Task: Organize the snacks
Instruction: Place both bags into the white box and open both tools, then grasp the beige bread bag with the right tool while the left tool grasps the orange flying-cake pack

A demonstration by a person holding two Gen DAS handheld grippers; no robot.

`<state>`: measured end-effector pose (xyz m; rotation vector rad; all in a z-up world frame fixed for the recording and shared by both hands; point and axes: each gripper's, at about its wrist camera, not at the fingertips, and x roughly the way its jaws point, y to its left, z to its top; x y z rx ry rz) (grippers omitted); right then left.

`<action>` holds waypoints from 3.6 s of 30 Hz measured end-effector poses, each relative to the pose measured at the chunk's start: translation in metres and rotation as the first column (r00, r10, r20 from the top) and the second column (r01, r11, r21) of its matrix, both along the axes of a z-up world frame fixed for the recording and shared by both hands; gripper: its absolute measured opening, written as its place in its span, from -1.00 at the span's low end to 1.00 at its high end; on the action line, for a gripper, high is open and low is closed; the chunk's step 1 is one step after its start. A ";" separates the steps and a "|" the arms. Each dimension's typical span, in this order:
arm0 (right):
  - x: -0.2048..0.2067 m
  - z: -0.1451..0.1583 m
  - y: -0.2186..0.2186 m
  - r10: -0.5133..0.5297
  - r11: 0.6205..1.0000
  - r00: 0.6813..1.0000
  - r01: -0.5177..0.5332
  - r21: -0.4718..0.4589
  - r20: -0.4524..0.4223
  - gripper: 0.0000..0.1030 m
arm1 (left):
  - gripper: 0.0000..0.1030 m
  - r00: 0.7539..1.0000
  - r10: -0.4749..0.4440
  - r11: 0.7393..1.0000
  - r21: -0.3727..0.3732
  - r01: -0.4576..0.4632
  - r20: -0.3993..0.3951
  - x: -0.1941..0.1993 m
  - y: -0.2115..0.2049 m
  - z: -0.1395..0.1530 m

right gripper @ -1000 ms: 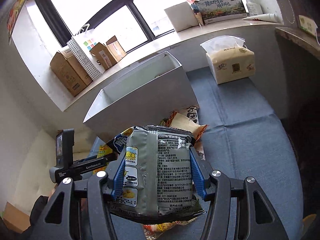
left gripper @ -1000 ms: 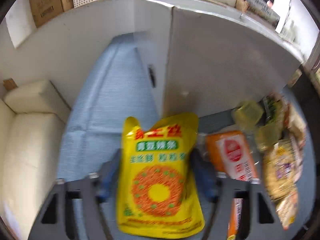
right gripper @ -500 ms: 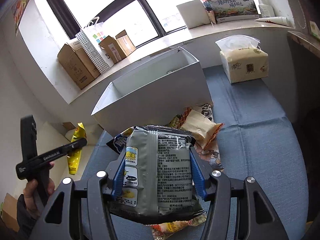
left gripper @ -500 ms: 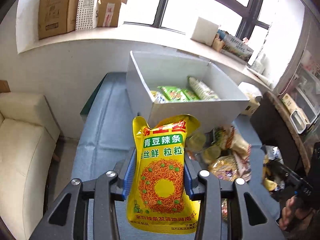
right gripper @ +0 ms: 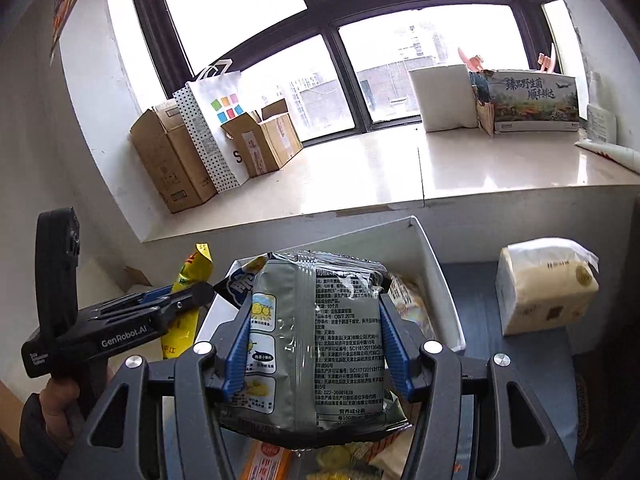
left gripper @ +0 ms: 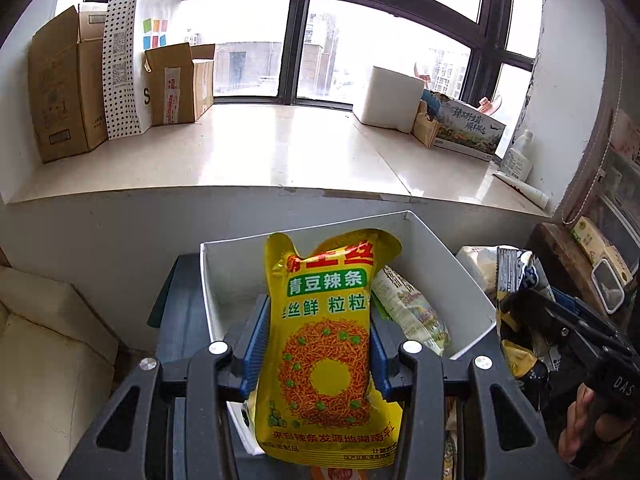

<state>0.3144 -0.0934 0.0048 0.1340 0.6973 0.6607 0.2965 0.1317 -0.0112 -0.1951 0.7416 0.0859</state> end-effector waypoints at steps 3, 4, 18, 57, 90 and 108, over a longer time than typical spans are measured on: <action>0.033 -0.006 0.016 0.005 1.000 1.000 -0.005 -0.028 -0.028 0.20 | -0.06 1.000 0.015 0.999 0.030 -0.015 -0.015 0.025 0.006 -0.008; 0.041 -0.009 0.021 0.004 0.999 0.999 -0.006 -0.041 -0.034 0.20 | 0.05 1.000 0.022 0.999 0.032 -0.022 -0.015 0.031 0.009 -0.010; 0.057 -0.041 0.017 -0.031 0.998 0.996 0.026 -0.062 -0.082 1.00 | 1.00 0.998 0.039 0.997 0.073 -0.036 -0.045 0.033 0.022 -0.035; -0.105 -0.118 -0.065 0.018 0.927 0.999 -0.029 -0.373 -0.033 1.00 | 1.00 0.997 -0.050 0.998 -0.035 0.047 -0.065 -0.233 -0.045 -0.073; -0.083 -0.105 -0.082 0.060 0.977 0.995 -0.074 -0.202 -0.076 -0.02 | 1.00 0.983 -0.026 0.996 -0.091 0.010 -0.182 -0.183 -0.045 -0.113; -0.148 -0.098 -0.109 0.013 0.994 0.997 -0.021 -0.104 -0.080 -0.02 | 1.00 0.909 0.108 0.994 0.011 -0.113 -0.401 -0.054 -0.069 -0.176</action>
